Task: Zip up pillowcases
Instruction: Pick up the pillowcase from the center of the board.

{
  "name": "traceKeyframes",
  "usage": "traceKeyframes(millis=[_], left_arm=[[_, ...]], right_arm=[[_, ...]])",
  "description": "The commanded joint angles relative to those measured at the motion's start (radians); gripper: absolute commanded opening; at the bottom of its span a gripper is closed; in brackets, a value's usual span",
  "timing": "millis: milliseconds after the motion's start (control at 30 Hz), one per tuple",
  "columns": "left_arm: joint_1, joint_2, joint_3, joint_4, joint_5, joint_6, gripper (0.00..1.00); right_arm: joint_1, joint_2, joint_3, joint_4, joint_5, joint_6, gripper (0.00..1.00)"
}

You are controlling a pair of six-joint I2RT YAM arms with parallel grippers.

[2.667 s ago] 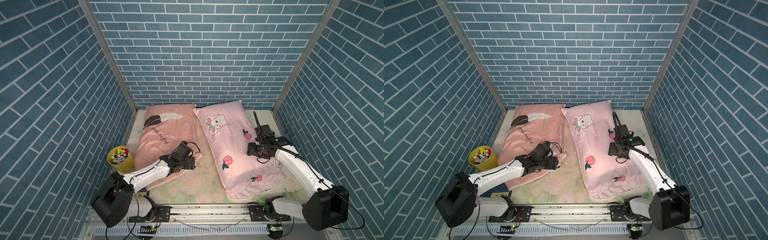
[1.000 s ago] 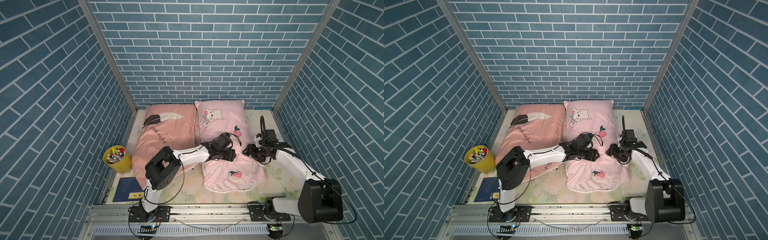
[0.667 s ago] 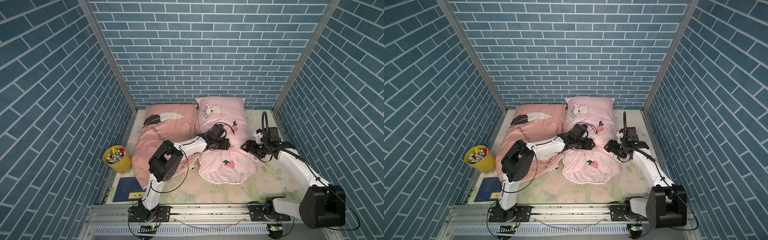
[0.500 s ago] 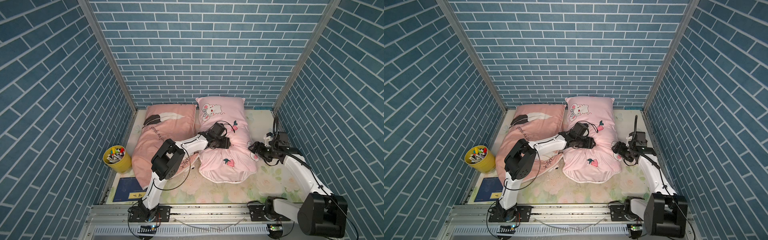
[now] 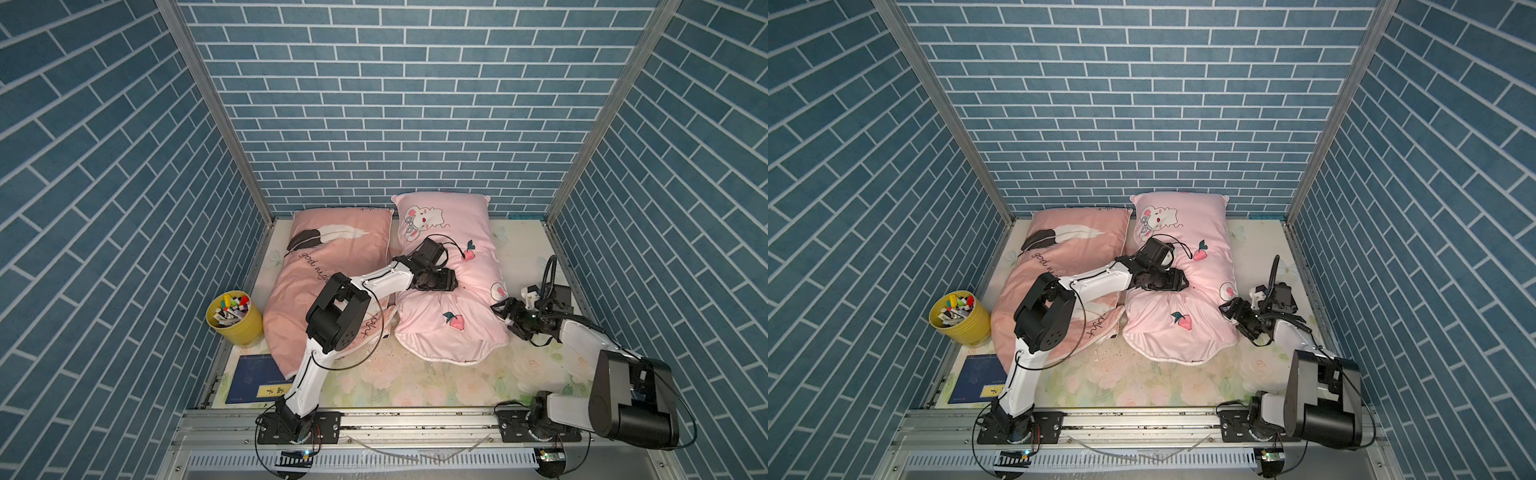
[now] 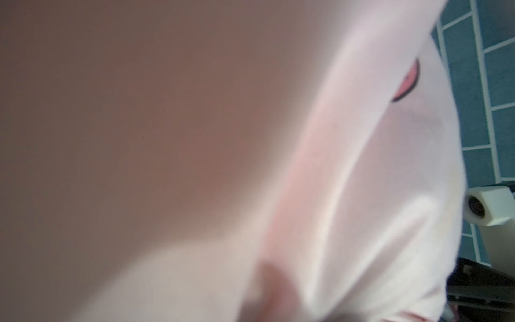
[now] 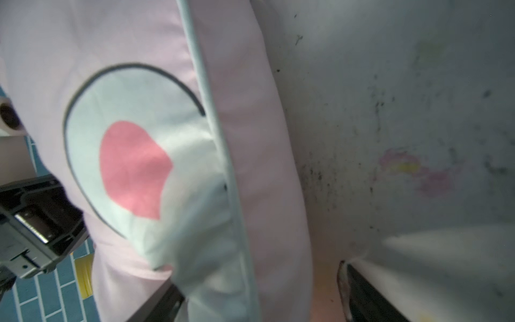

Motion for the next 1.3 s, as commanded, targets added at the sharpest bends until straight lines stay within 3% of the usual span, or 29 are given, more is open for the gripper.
traceKeyframes(millis=[0,233,467,800,1000,1100,1200,1267], left_arm=[[0.111,0.126,-0.024,0.005,-0.22,0.019,0.66],[0.14,0.142,-0.014,0.032,-0.199,-0.01,0.65],[0.15,0.153,-0.006,0.048,-0.188,-0.023,0.64],[0.15,0.136,-0.057,0.094,-0.176,-0.042,0.64],[0.15,0.123,-0.077,0.111,-0.168,-0.05,0.63],[0.151,0.1,-0.103,0.128,-0.164,-0.053,0.63],[0.147,0.063,-0.149,0.157,-0.155,-0.056,0.67],[0.142,0.029,-0.184,0.176,-0.148,-0.058,0.73]], right_arm=[[0.008,-0.069,-0.054,-0.085,-0.077,0.011,0.8],[0.018,-0.308,-0.099,-0.328,-0.118,0.052,0.79],[0.02,-0.497,-0.022,-0.59,-0.094,0.045,0.77],[0.019,-0.546,0.038,-0.674,-0.002,0.048,0.39],[0.018,-0.541,0.029,-0.629,0.018,0.055,0.28],[0.019,-0.533,0.032,-0.627,0.023,0.053,0.14],[0.018,-0.528,0.038,-0.632,0.029,0.044,0.01],[0.018,-0.528,0.043,-0.639,0.03,0.035,0.0]])
